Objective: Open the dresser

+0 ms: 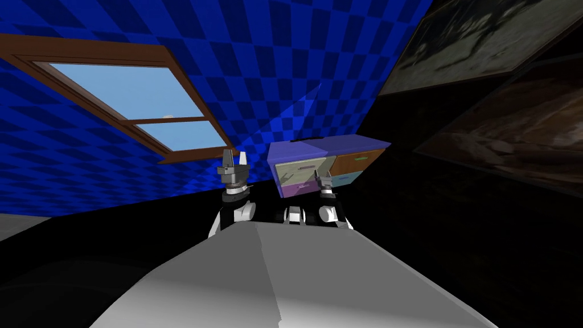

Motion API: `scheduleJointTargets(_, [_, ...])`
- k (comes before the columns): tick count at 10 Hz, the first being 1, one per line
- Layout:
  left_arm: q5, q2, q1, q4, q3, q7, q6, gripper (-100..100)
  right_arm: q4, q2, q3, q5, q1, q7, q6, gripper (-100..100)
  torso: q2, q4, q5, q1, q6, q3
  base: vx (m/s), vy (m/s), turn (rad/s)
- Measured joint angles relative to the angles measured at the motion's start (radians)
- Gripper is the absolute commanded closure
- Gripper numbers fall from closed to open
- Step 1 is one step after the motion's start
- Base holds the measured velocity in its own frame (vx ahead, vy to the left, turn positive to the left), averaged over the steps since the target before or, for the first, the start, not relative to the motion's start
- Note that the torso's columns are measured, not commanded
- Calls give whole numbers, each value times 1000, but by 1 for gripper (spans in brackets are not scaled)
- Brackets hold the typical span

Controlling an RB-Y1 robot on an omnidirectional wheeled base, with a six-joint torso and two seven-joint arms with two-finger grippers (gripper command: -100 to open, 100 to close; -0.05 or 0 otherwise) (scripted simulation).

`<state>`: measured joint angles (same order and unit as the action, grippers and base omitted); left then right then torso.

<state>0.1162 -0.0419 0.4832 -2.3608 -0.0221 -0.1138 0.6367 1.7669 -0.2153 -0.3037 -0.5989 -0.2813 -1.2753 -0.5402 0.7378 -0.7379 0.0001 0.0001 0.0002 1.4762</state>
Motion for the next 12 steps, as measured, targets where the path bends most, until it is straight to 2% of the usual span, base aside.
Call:
scheduleJointTargets(4, [0, 0, 0, 0, 0, 0, 0, 0, -34, -7, -22, -40, 18, -93, -7, -100, 1, 0, 0, 0, 0, -1, 25, 7, 69])
scheduleJointTargets(7, [0, 0, 0, 0, 0, 0, 0, 0, -83, -16, -52, -94, 41, -178, -18, -100, -1, 0, 0, 0, 0, 0, 37, 5, 83])
scheduleJointTargets(9, [0, 0, 0, 0, 0, 0, 0, 0, -92, -19, -59, -111, 47, -230, -18, -100, 2, 0, 0, 0, 0, -1, 20, 7, 44])
scheduleJointTargets(12, [0, 0, 0, 0, 0, 0, 0, 0, -137, -33, -85, -164, 69, -317, -24, -100, 0, 0, 0, 0, 0, 0, 33, 4, 76])
